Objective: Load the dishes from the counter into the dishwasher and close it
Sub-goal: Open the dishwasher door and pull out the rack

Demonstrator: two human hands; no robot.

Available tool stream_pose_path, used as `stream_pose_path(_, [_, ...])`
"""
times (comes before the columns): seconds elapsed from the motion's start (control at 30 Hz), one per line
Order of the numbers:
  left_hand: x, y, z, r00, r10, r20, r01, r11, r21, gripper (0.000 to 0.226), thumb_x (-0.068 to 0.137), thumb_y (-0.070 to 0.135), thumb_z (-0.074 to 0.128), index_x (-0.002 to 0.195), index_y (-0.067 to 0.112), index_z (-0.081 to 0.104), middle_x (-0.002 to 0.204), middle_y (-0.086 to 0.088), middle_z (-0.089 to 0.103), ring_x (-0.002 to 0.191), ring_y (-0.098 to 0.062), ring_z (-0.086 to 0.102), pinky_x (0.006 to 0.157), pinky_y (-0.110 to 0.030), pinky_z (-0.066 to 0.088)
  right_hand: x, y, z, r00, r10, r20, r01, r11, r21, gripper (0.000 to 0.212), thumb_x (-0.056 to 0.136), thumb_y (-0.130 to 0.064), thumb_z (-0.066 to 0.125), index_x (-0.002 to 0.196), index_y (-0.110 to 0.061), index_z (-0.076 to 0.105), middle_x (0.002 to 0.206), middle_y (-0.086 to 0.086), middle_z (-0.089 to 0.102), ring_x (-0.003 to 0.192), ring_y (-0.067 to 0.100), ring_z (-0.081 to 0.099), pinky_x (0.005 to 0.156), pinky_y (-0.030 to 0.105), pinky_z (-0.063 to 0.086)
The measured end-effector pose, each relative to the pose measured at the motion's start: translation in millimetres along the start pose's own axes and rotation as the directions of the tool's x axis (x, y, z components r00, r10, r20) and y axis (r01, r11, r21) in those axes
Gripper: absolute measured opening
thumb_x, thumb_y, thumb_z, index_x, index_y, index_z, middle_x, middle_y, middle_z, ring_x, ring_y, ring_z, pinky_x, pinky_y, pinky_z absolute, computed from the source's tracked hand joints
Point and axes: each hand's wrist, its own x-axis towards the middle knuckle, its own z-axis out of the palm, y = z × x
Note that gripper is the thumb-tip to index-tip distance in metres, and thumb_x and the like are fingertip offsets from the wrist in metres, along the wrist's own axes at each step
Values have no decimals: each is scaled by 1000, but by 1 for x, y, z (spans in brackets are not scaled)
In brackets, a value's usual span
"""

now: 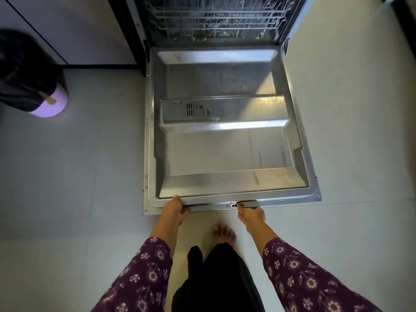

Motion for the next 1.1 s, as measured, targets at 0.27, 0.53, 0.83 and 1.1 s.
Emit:
stream_pose_path(0.27, [-22, 5, 4, 1000, 4, -6, -4, 999, 49, 42, 98, 25, 48, 132, 3, 39, 116, -16, 47, 109, -34, 52, 92, -46, 49, -13, -17, 0, 984, 149, -99, -144, 988, 60, 39, 90, -17, 60, 122, -1, 43, 103, 14, 54, 91, 26, 56, 65, 35, 50])
stream_pose_path(0.53, [-126, 60, 41, 987, 101, 124, -126, 968, 218, 37, 98, 34, 45, 123, 7, 43, 82, -7, 44, 69, -18, 49, 71, -35, 49, -93, -93, 19, 996, 85, 13, -81, 979, -189, 17, 78, -9, 65, 86, 0, 53, 70, 11, 50, 56, 21, 47, 45, 28, 37])
stream_pose_path(0.83, [-163, 191, 115, 922, 284, 261, -299, 954, 15, 26, 100, 27, 44, 95, 2, 49, 79, -11, 55, 73, -19, 58, 73, -36, 55, -116, -280, 73, 930, -335, 151, 355, 925, -135, 10, 79, -9, 58, 70, -9, 63, 66, 11, 60, 62, 22, 55, 63, 32, 44])
stream_pose_path(1.1, [-119, 315, 219, 832, 445, 330, -423, 895, -139, 18, 103, 20, 36, 105, 7, 49, 85, -8, 56, 82, -17, 59, 74, -31, 51, -61, -445, 153, 755, -591, 283, 632, 771, -73, 21, 77, -4, 56, 85, -24, 54, 78, -1, 54, 77, 20, 52, 64, 30, 43])
